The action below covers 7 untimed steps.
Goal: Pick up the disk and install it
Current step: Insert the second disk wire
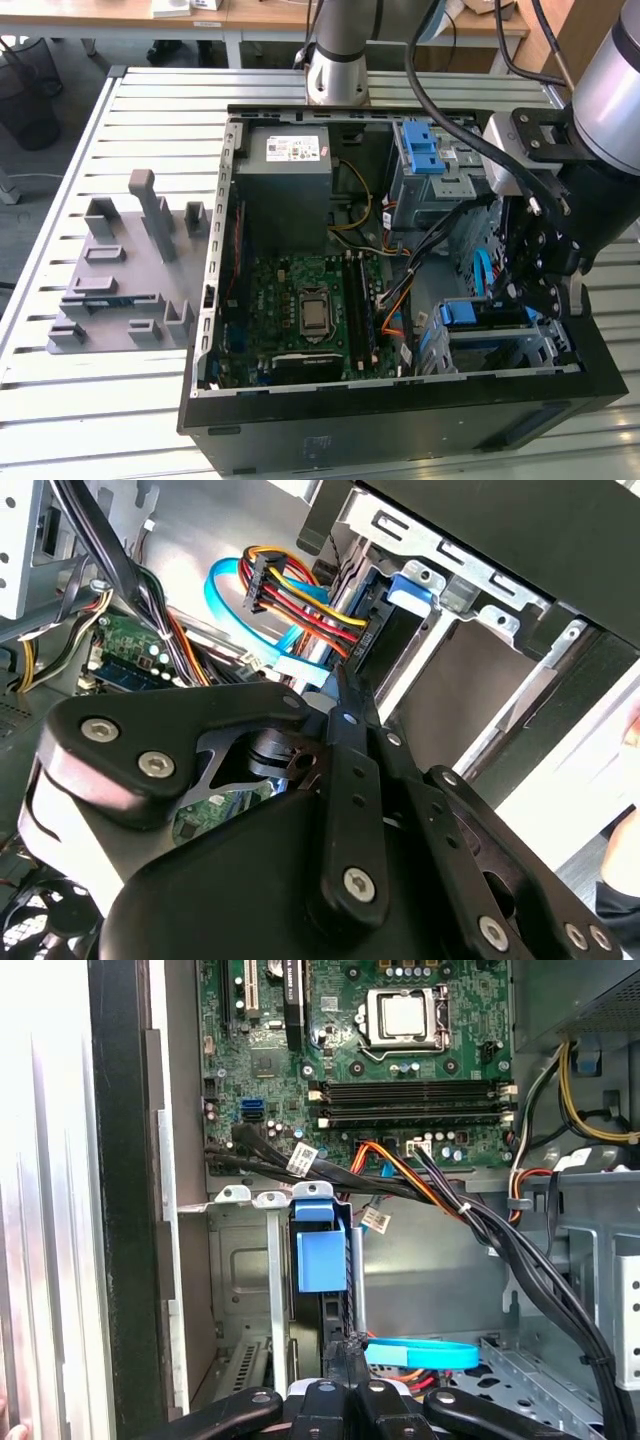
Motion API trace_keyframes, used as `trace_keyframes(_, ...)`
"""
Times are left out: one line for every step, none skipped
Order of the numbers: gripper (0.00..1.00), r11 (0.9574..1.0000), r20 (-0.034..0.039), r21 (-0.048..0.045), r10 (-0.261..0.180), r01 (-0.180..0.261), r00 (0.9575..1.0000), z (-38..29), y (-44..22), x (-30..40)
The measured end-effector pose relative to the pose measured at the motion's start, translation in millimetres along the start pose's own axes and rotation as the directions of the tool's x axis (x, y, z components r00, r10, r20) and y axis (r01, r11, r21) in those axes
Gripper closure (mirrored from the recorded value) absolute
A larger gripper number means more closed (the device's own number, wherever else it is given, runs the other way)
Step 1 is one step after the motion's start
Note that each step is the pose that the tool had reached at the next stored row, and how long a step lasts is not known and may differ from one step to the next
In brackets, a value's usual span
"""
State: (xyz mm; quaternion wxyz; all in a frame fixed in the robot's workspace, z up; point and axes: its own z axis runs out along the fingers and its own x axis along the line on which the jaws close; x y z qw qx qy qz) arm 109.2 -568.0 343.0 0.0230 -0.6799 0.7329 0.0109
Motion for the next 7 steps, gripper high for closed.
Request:
trace_keyframes(0.89,1.0000,-0.0001,0.0000,0.000,0.000,1.0000,-0.4,0.0,0.0)
trace_keyframes(0.89,1.0000,0.0000,0.0000,0.000,0.000,1.0000,-0.6,0.0,-0.1)
trace_keyframes(0.89,1.0000,0.0001,0.0000,0.000,0.000,1.0000,-0.6,0.0,-0.1)
trace_keyframes(0.89,1.0000,-0.0001,0.0000,0.000,0.000,1.0000,-1.0,0.0,0.0)
trace_keyframes(0.89,1.0000,-0.0001,0.0000,0.000,0.000,1.0000,-1.2,0.0,-0.1)
trace_keyframes(0.89,1.0000,-0.0001,0.0000,0.000,0.000,1.0000,-1.2,0.0,-0.1)
trace_keyframes(0.89,1.0000,-0.0001,0.0000,0.000,0.000,1.0000,-1.2,0.0,-0.1)
